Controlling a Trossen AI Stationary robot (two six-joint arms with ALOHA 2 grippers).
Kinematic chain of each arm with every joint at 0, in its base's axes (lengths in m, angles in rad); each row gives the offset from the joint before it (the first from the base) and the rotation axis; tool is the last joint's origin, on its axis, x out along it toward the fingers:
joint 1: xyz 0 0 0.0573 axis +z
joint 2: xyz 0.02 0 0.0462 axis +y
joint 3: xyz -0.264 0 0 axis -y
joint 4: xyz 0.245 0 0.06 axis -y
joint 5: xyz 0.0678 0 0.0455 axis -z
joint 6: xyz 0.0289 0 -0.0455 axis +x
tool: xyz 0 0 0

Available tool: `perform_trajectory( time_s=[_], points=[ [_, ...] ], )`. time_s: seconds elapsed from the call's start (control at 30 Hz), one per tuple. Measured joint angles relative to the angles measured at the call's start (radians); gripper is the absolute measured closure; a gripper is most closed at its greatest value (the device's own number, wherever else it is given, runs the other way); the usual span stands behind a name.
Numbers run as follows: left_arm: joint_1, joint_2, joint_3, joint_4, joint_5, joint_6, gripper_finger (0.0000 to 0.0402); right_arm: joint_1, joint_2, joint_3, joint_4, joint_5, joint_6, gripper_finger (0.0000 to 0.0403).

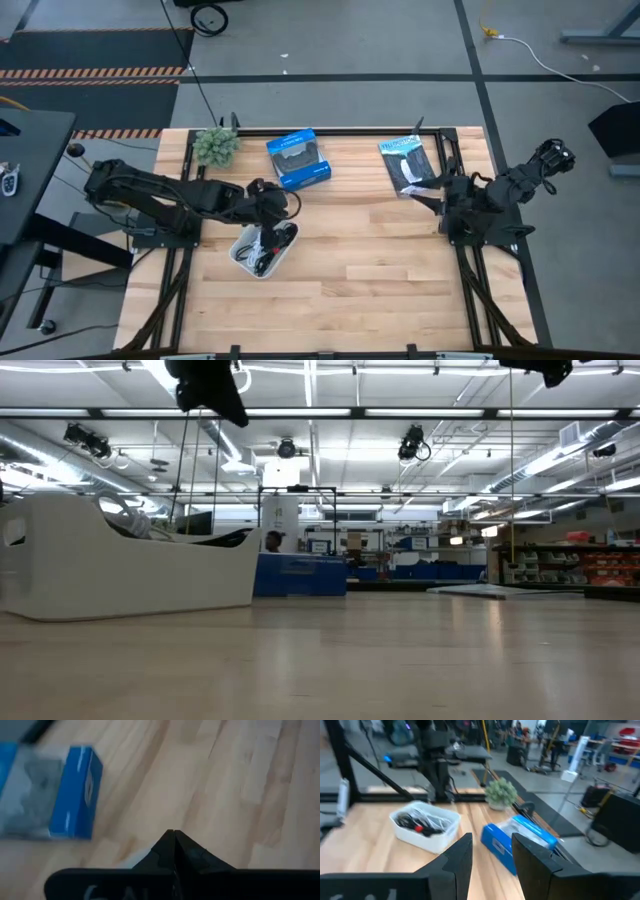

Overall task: Pick and place USB-C Cables
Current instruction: Return to home position

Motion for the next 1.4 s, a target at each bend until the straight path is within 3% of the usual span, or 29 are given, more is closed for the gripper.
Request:
perform_trajectory(
  time_s=[0.17, 0.4, 0.6, 0.87, 1.03, 1.23, 1.4],
  points=[
    [0.0, 0.01, -0.008, 0.105, -0.025, 0.164, 0.0394, 0.0, -0.094, -0.095, 0.108, -0.059, -0.012, 0.026],
    [0.02, 0.009, -0.187, 0.415, -0.031, 0.383, 0.0393, 0.0, -0.178, -0.264, 0.309, -0.069, -0.012, 0.026],
    [0.072, -0.015, -0.268, 0.554, -0.015, 0.536, 0.0392, -0.002, -0.212, -0.401, 0.543, -0.111, -0.085, 0.026],
    [0.207, -0.095, -0.369, 0.781, 0.129, 0.749, 0.0391, -0.084, -0.224, -0.556, 0.798, -0.165, -0.155, 0.0285],
    [0.287, -0.181, -0.465, 0.879, 0.144, 0.745, 0.0391, -0.199, -0.228, -0.616, 0.892, -0.238, -0.157, 0.0317],
    [0.306, -0.353, -0.623, 0.971, 0.143, 0.66, 0.0395, -0.347, -0.231, -0.657, 0.993, -0.445, -0.147, 0.0364],
    [0.289, -0.47, -0.733, 1.037, 0.132, 0.56, 0.0396, -0.417, -0.23, -0.661, 1.008, -0.414, -0.104, 0.0395]
  ],
)
